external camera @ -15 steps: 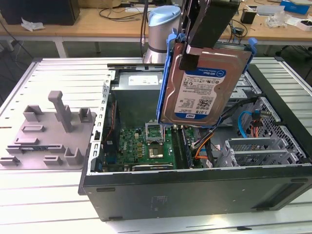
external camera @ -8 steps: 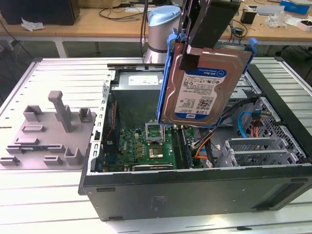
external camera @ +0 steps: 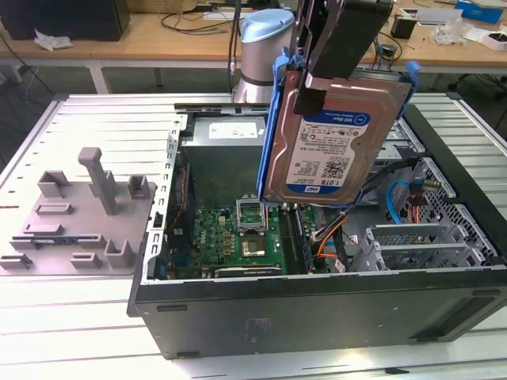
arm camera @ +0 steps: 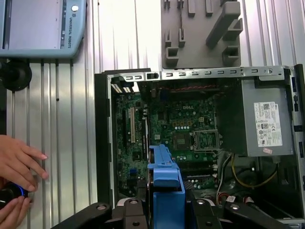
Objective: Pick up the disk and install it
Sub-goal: 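Insert the disk into the insertion slot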
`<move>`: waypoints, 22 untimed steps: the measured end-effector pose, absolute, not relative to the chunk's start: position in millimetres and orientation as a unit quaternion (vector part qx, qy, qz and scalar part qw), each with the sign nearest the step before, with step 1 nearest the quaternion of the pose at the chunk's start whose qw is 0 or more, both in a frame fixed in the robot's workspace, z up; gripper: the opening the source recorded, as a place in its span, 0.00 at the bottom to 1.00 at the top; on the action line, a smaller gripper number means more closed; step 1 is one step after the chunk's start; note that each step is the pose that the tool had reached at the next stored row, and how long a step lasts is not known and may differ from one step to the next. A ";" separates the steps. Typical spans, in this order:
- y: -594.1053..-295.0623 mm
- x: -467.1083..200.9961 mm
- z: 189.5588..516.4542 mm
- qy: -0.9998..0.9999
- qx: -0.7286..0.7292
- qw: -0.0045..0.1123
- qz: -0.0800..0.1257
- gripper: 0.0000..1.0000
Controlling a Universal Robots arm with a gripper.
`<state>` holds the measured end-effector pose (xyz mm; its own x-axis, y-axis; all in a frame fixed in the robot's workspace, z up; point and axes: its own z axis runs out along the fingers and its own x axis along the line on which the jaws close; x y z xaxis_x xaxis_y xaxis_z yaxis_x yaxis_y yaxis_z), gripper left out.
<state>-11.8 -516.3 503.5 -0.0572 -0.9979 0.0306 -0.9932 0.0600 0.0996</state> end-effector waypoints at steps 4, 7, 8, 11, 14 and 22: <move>-516.3 -11.8 503.5 -0.724 0.688 0.041 -0.021 0.37; -516.3 -11.8 503.5 -0.722 0.691 0.036 -0.016 0.37; -516.3 -11.7 503.5 -0.721 0.692 0.035 -0.015 0.37; -516.3 -11.7 503.5 -0.719 0.694 0.031 -0.011 0.37; -516.3 -11.8 503.5 -0.717 0.696 0.027 -0.007 0.37; -517.2 -11.8 503.6 -0.715 0.699 0.018 0.001 0.37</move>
